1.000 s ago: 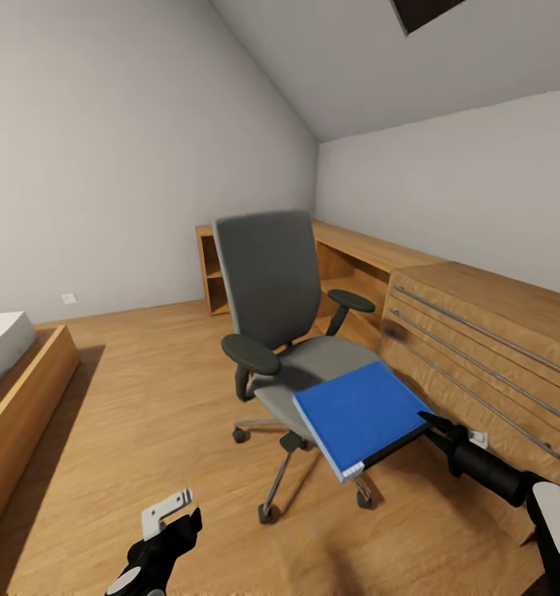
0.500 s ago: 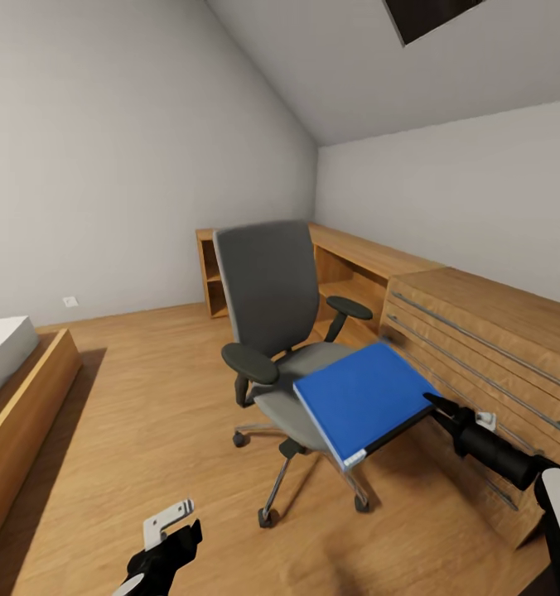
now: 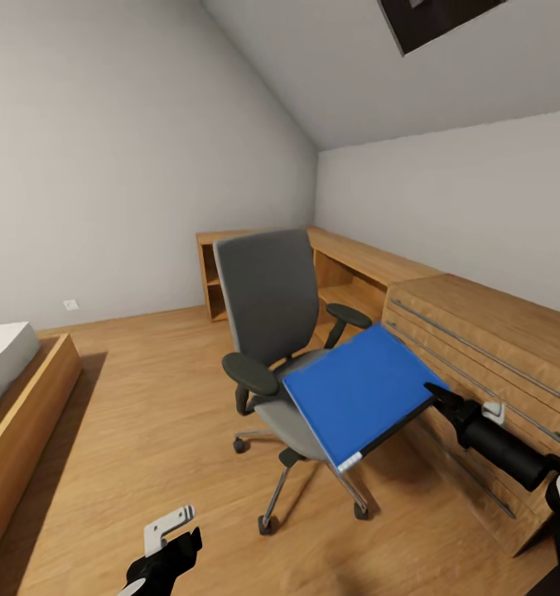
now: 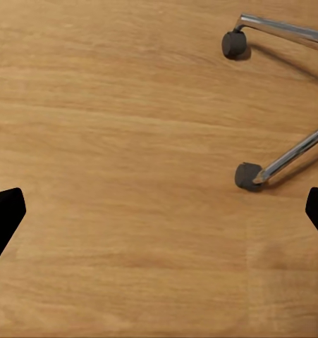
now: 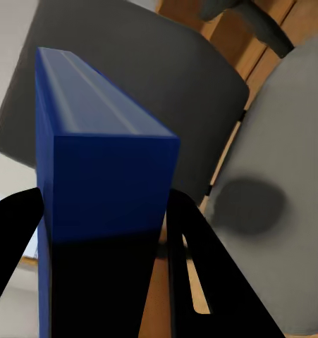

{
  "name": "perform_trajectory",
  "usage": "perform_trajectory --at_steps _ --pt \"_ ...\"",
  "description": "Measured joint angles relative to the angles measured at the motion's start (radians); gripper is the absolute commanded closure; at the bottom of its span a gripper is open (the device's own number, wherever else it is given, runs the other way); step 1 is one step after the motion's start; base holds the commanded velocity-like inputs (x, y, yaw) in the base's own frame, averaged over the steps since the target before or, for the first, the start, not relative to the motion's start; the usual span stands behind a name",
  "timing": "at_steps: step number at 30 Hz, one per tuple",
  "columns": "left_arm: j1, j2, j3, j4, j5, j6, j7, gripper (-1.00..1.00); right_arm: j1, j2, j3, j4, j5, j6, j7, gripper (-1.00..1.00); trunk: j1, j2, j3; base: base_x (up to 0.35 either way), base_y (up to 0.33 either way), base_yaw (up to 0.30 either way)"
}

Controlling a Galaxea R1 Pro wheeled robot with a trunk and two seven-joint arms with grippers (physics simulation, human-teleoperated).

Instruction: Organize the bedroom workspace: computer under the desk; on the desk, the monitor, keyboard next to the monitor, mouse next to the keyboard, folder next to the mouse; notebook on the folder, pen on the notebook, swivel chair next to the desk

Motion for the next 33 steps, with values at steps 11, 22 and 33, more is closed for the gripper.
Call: perform_trajectory --at_steps 11,22,33 --pt "0.0 -0.002 -0.005 0.017 -0.005 0.0 0.003 -1.0 0.004 0.109 -0.004 -0.064 0.0 -0.008 -0.002 1.0 -0.042 0.077 0.034 0.0 0.0 0.0" --pt "0.0 -0.008 -0.062 0.237 -0.06 -0.169 0.006 -1.0 0.004 0.165 -0.005 -0.068 0.002 -0.014 -0.028 1.0 -0.084 0.154 0.069 0.0 0.0 0.0" --pt "0.0 -0.01 -0.116 0.376 -0.122 -0.278 0.001 -1.0 -0.158 0.228 0.001 -0.064 -0.024 -0.271 -0.284 1.0 -0.127 0.231 0.103 0.0 0.0 0.0"
